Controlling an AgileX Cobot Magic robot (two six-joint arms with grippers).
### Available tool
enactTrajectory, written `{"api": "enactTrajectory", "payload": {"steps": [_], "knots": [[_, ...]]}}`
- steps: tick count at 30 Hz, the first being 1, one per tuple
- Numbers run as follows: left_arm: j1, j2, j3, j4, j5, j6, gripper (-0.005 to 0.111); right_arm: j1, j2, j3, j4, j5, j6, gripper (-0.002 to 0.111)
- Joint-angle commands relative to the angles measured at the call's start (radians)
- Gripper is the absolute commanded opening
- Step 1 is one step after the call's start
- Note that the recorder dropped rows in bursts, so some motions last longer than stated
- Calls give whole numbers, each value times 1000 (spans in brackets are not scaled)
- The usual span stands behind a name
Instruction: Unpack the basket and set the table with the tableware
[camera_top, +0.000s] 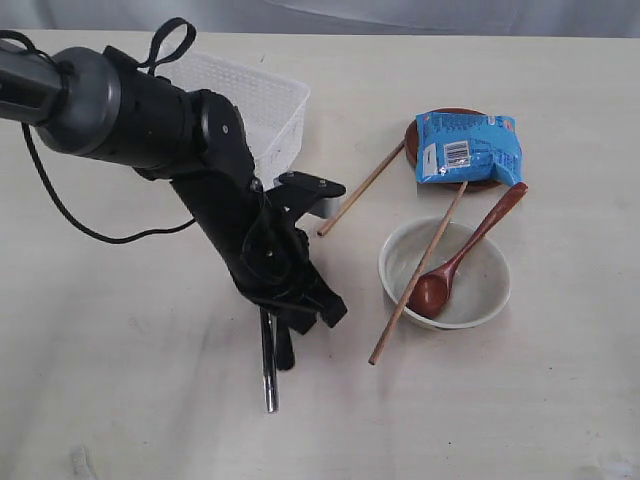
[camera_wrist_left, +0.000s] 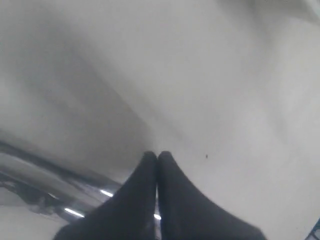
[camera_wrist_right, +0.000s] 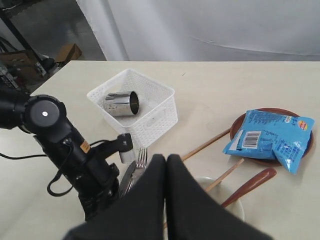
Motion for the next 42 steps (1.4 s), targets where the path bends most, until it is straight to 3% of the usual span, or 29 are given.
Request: {"api": "enactTrajectory", "payload": {"steps": [1, 4, 7, 9, 13, 24, 27, 31, 42], "knots": [[-7, -148, -25, 3, -231, -40, 0, 5, 1, 1, -15, 32, -14, 0], [-7, -109, -159, 12, -215, -24, 2, 5, 1, 1, -15, 32, -15, 0], [-7, 27, -333, 192, -170, -139, 26, 5, 1, 1, -15, 32, -13, 0], [-7, 98, -408, 358, -148, -232, 34, 5, 1, 1, -8, 41, -13, 0], [-7, 204, -481, 381, -84, -228, 34, 5, 1, 1, -8, 61, -19, 0], [-7, 293, -483, 397, -195, -224, 33, 5, 1, 1, -8, 61, -19, 0], [-7, 306, -483, 399, -196, -224, 27, 5, 1, 1, -8, 61, -19, 0], [-7, 314, -483, 401, -155, -224, 1, 5, 1, 1, -8, 61, -19, 0], [-7, 272, -483, 405, -120, -263, 0, 5, 1, 1, 0, 61, -19, 0]]}}
